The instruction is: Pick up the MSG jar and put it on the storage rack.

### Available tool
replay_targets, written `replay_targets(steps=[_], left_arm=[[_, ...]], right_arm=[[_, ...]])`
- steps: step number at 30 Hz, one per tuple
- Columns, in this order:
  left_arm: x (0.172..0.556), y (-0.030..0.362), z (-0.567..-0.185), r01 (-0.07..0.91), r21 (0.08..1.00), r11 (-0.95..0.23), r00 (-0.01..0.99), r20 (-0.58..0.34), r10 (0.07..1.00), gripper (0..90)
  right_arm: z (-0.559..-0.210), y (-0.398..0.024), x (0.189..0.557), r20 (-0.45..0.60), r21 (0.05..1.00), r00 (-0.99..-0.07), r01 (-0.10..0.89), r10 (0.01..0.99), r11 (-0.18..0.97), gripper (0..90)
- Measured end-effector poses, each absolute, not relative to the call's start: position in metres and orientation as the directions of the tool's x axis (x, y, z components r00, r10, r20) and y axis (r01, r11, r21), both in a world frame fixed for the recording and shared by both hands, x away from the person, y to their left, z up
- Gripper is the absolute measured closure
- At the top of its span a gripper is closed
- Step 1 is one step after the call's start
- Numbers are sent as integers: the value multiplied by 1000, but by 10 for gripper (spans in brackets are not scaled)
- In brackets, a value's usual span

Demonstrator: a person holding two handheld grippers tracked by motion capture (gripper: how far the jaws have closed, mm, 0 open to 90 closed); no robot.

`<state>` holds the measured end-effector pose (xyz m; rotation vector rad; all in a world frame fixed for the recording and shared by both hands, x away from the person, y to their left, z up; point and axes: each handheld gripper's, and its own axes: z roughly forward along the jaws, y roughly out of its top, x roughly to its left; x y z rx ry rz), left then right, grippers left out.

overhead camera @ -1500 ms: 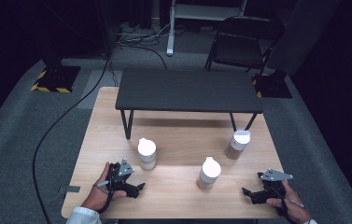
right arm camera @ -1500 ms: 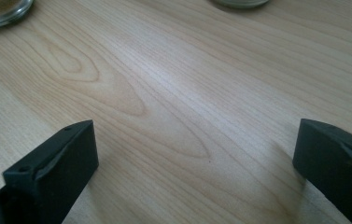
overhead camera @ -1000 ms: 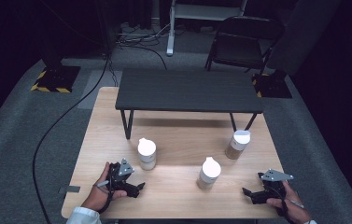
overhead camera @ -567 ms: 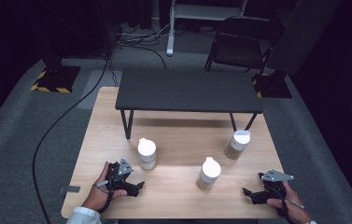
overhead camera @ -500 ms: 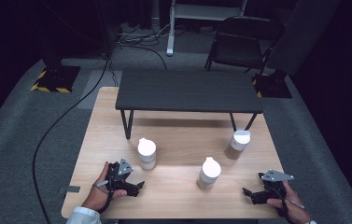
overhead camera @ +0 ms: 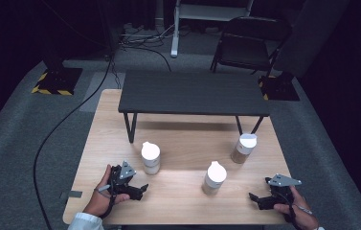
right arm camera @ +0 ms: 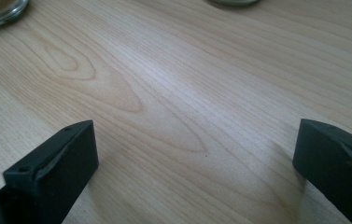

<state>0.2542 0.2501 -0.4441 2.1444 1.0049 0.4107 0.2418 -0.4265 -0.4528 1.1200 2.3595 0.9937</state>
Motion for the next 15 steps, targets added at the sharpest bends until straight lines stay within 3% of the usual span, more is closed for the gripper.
replay_targets(steps=[15], left_arm=[[248, 252, -435, 501, 773, -390, 637, -24, 770, 16]], right_arm=[[-453, -427, 242, -11, 719, -628, 536, 778, 443, 0]])
